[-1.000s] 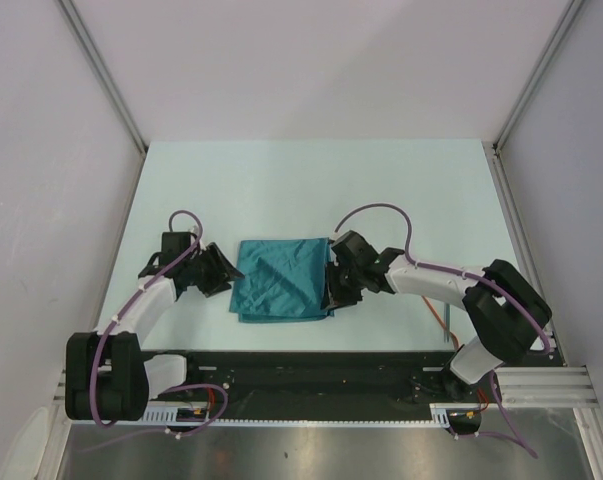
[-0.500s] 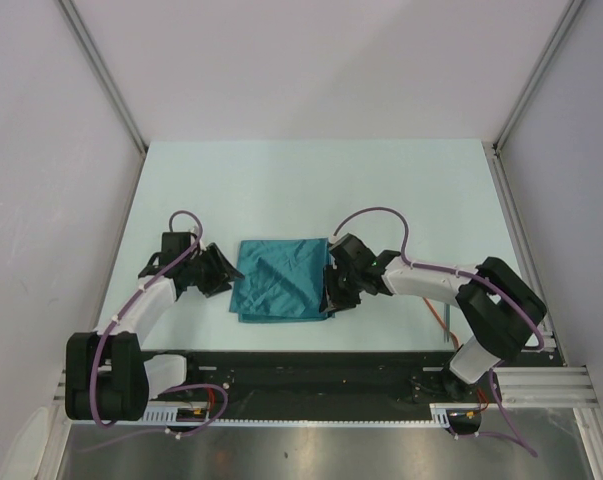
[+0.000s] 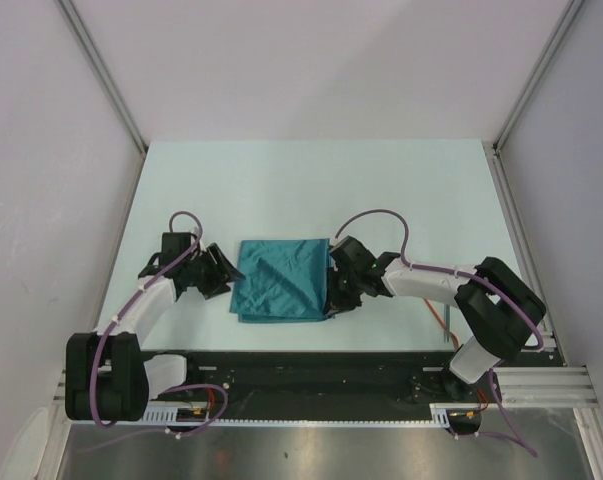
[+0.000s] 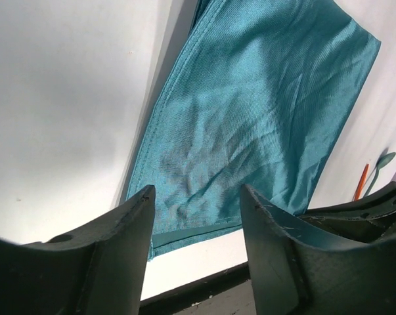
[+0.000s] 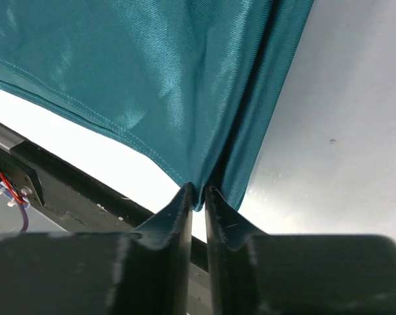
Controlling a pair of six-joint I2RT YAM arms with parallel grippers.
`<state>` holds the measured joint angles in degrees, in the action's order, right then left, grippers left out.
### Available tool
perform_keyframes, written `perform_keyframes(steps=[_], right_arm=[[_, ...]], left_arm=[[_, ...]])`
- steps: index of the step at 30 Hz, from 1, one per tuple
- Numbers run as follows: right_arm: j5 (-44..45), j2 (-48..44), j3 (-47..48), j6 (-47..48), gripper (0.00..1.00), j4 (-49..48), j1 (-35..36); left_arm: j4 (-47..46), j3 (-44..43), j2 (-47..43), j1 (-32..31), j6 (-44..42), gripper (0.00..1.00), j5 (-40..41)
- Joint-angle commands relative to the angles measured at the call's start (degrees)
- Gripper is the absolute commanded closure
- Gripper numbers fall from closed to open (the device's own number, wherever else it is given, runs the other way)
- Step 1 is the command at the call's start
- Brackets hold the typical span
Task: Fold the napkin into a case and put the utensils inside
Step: Turn over the upper triangle folded napkin at the center of the board.
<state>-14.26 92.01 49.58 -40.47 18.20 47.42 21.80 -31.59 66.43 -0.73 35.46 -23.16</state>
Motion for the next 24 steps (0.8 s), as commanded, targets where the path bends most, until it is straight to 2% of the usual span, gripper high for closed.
perform_keyframes(steps=[1,4,17,20,22,24], right_arm=[[1.5,-0.8,0.5,-0.8,0.90,0.6,0.2],[1.3,-2.3,0.7,-1.3,1.00,1.1,0.0],[-3.5,-6.6,-6.5,-2.2,0.99,-2.7,-4.4],[-4.0,-7.2,-7.2,-2.2,0.91,-3.5,-5.2],[-4.2,-7.4,-7.0,-2.2,0.79,-3.6,-5.3],[-4.2,-7.7,-6.8,-1.9,0.73,-3.6,-5.4]], left_arm=[[0.2,-0.4,-0.1,-0.1,-0.9,0.39,-0.3],[0.3,-0.3,1.4,-0.1,-0.9,0.37,-0.2],[1.3,2.4,2.4,-1.3,2.6,0.41,2.4],[1.6,4.0,3.3,-2.3,4.7,0.47,3.3],[1.6,5.0,3.6,-3.0,5.8,0.53,4.1],[1.5,5.5,3.7,-4.4,6.5,0.54,4.9]])
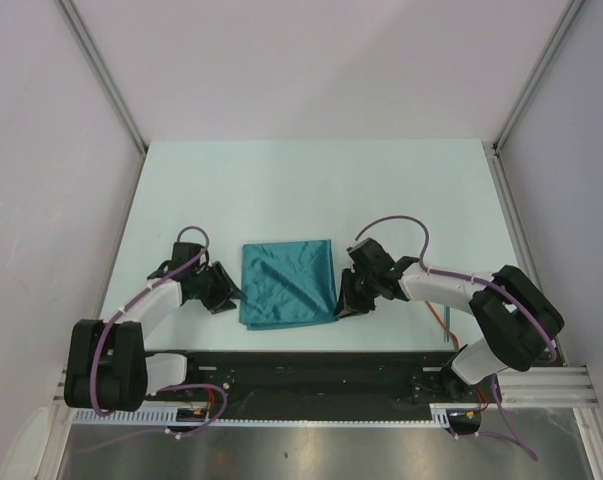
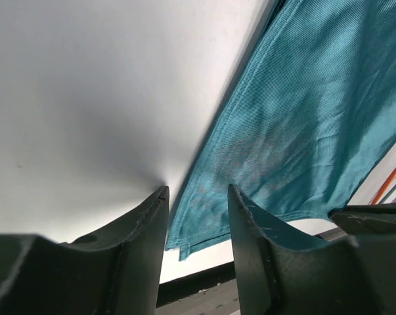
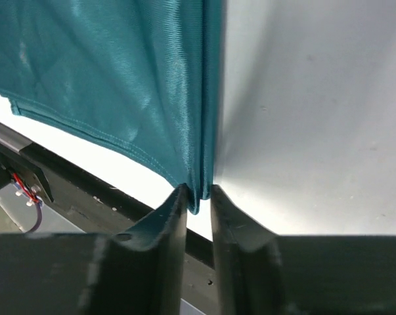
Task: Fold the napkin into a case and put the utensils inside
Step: Turn over the upper triangle folded napkin at the center of the board.
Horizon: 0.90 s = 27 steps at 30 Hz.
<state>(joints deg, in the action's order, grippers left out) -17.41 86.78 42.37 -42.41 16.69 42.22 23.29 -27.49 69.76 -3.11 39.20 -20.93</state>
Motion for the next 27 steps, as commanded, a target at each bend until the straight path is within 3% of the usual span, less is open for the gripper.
perform_keyframes(steps=[1,6,11,15,21,27], right_arm=[[-1.0,-2.6,0.5,0.1,0.72,-1.7,-0.2],[-0.5,-2.8,1.0,1.0,0.69,-0.7,-0.3],[-0.4,-3.6,0.9,1.4,0.69,-0.7,-0.5],[-0.2,-3.7,0.8,1.6,0.69,-0.6,-0.4],[-0.2,-4.3,0.9,2.0,0.69,-0.3,-0.5],[1.3,-4.8,2.8,2.9,0.68,1.1,-0.6]], left_arm=[[-0.2,1.4,0.2,-2.5,3.0,0.55,2.6],[0.5,2.1,-1.5,-6.1,4.9,0.59,4.0],[5.9,3.0,-4.1,-6.5,7.2,0.60,10.7],[6.1,4.0,-8.7,-6.5,9.1,0.59,11.7],[5.5,6.2,-7.8,-7.2,10.6,0.61,10.0],[2.7,8.7,-4.8,-9.0,11.7,0.82,6.3]])
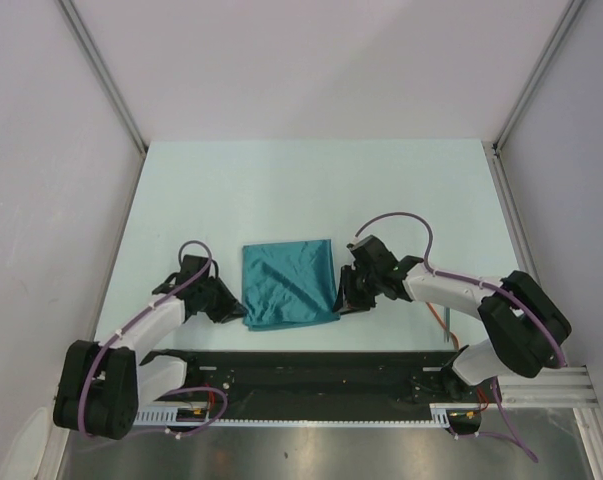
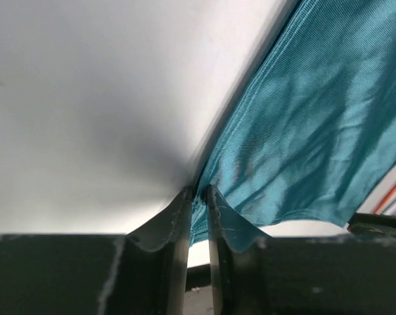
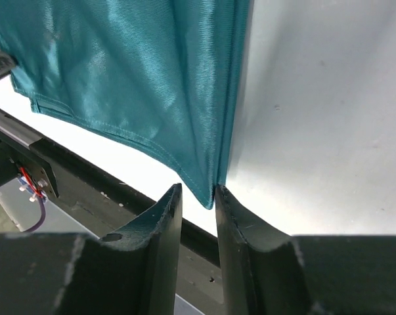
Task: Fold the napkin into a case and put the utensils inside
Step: Turn over the upper triangle folded napkin at the center of the board.
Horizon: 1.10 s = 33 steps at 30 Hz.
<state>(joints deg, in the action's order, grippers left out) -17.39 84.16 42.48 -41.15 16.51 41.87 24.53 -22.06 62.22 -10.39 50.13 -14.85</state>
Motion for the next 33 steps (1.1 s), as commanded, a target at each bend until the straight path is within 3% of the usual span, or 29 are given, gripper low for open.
perform_keyframes(steps=[1,4,7,9,12,15,19,22,25,29,33], right_arm=[[1.8,-2.2,3.7,1.9,0.68,1.7,-0.2],[2.9,-1.5,5.4,2.7,0.66,2.6,-0.2],[3.9,-0.1,8.0,3.4,0.64,3.4,0.0],[5.9,1.3,10.7,4.3,0.59,4.8,1.2],[9.5,3.3,16.7,6.0,0.54,8.2,3.7],[16.8,6.5,24.4,7.0,0.46,14.9,7.0],[24.6,13.0,34.1,6.6,0.33,20.4,11.4],[25.2,19.6,40.6,2.3,0.30,18.0,14.6],[25.7,29.0,50.1,-0.8,0.27,18.1,17.9],[30.2,40.9,65.6,-1.6,0.27,25.1,21.8],[31.4,46.4,71.7,-4.0,0.29,27.6,23.7]], left_arm=[[1.5,3.3,2.8,-2.0,0.8,0.88,0.0],[3.0,3.7,2.0,-2.3,0.8,0.98,0.3],[4.6,3.1,-0.3,-2.3,0.8,0.97,1.4],[5.8,1.9,-1.1,-2.3,0.9,0.90,1.8],[8.2,-1.5,-1.7,-1.9,-0.1,0.63,2.0],[11.6,-7.0,-1.8,-0.7,-3.0,0.49,2.5],[16.3,-17.4,-2.9,4.1,-10.8,0.47,2.7],[17.5,-24.7,-5.9,11.7,-16.0,0.45,3.2],[18.3,-31.0,-9.6,14.8,-18.1,0.38,6.3],[19.0,-36.2,-9.7,14.8,-18.4,0.33,9.7],[21.0,-40.2,-7.9,14.8,-17.1,0.33,12.0]])
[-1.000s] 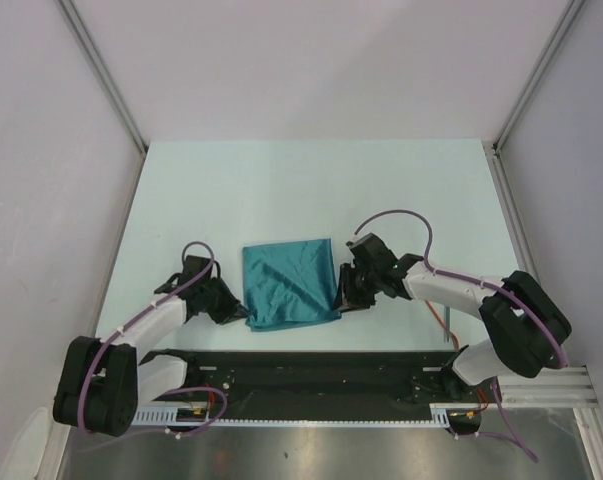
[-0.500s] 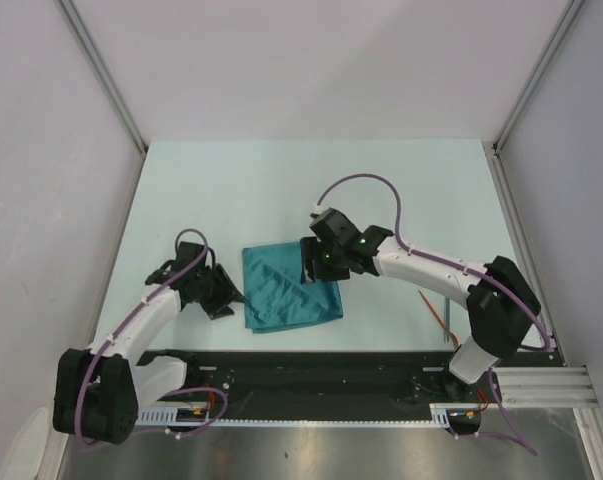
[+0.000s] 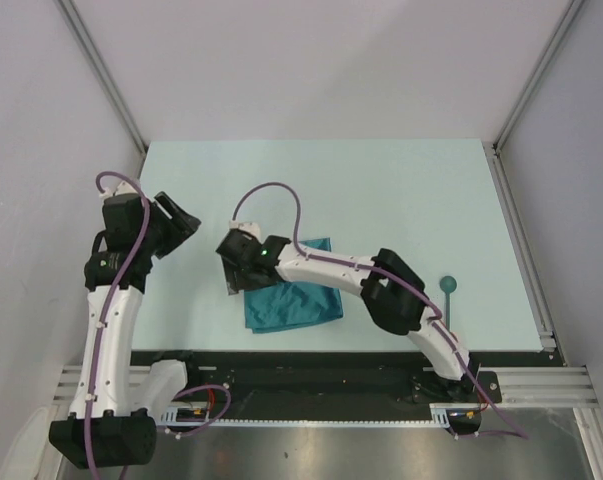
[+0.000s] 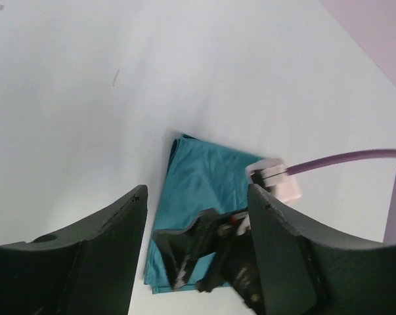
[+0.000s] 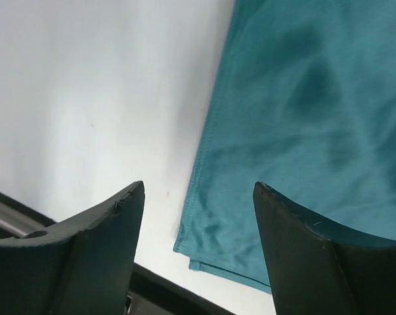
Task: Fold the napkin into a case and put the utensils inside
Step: Turn over the upper triangle folded napkin at the center of the board, then pick up the lower triangle-folded napkin from the center of the board.
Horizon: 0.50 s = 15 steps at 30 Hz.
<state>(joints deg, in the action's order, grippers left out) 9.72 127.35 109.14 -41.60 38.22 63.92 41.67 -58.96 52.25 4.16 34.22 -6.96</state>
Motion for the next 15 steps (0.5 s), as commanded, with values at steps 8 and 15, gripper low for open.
perform_keyframes(steps=[8,15], right_arm=[[7.2,6.4,6.2,-4.6,0.41,6.3,4.6],[7.9,9.6,8.2,-5.5,0.48,10.0,5.2]], left_arm=[[4.3,-5.0,5.5,0.8,1.4,0.32,2.4],[3.2,-3.4,5.3,1.3,1.9,0.33,0.4]])
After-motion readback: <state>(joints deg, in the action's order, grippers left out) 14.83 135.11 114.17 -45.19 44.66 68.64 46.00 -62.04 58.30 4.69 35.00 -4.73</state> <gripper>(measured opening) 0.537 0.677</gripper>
